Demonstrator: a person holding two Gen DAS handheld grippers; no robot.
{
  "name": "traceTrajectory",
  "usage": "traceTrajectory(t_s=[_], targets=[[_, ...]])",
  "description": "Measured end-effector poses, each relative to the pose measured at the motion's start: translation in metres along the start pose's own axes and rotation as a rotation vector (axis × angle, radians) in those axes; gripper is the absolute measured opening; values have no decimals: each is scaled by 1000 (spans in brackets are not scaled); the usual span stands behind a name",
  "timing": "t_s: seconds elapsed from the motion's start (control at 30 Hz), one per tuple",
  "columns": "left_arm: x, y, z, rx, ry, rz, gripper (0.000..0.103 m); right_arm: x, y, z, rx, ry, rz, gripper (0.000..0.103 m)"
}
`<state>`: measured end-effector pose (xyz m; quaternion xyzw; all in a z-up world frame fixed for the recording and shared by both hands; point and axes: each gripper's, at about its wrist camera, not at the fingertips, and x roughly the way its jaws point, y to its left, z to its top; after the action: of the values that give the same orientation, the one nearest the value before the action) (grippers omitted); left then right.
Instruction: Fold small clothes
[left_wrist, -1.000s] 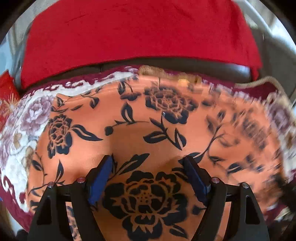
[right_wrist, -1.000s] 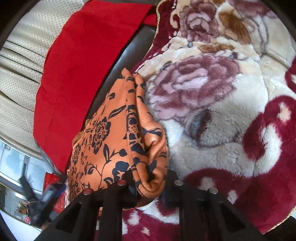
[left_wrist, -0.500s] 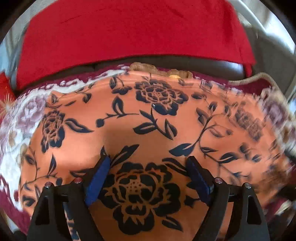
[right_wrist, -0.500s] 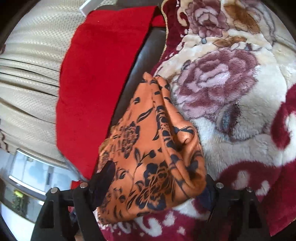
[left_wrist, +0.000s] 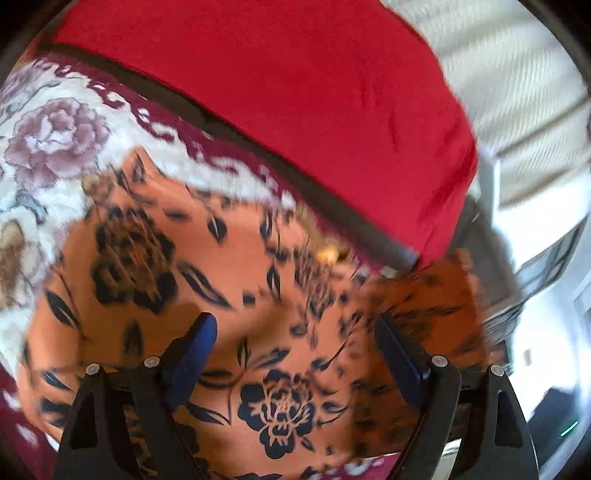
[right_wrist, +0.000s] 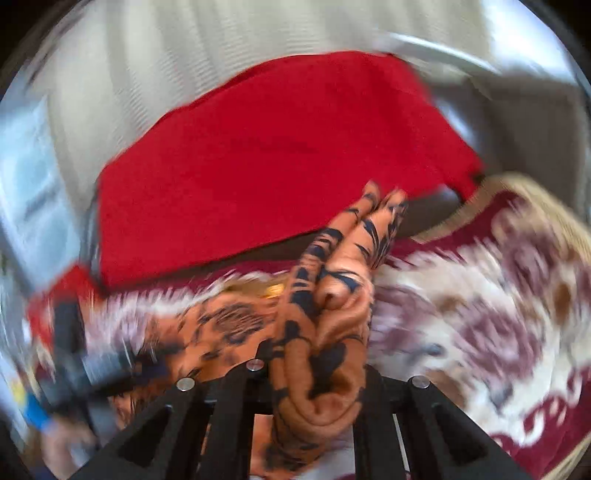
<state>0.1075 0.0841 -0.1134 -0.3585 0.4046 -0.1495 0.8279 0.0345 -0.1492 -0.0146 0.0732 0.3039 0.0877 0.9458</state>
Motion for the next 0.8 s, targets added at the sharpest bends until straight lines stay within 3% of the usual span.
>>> traceTrajectory(t_s=[0.13, 0.27, 0.53, 0.67, 0.7, 0.73, 0.8], targets=[[-7, 13, 17, -38, 27, -89, 87, 41, 60, -31, -167, 82, 33, 11], [23, 15, 25, -62, 129, -150, 87, 76, 75, -65, -169, 179, 84, 11], [69, -27, 30, -16, 229, -252, 87, 61, 54, -54, -66, 138, 153, 11], [89, -44, 30, 29, 255, -224, 86, 48, 57, -49, -85, 101, 151, 11], [94, -45, 30, 33, 273, -223, 78, 46, 59, -52, -102, 97, 143, 11], [102, -46, 29, 41, 298, -228, 48, 46, 61, -54, -114, 99, 139, 11], [114, -47, 29, 91, 337, -146, 17, 48, 64, -61, -139, 115, 130, 11]])
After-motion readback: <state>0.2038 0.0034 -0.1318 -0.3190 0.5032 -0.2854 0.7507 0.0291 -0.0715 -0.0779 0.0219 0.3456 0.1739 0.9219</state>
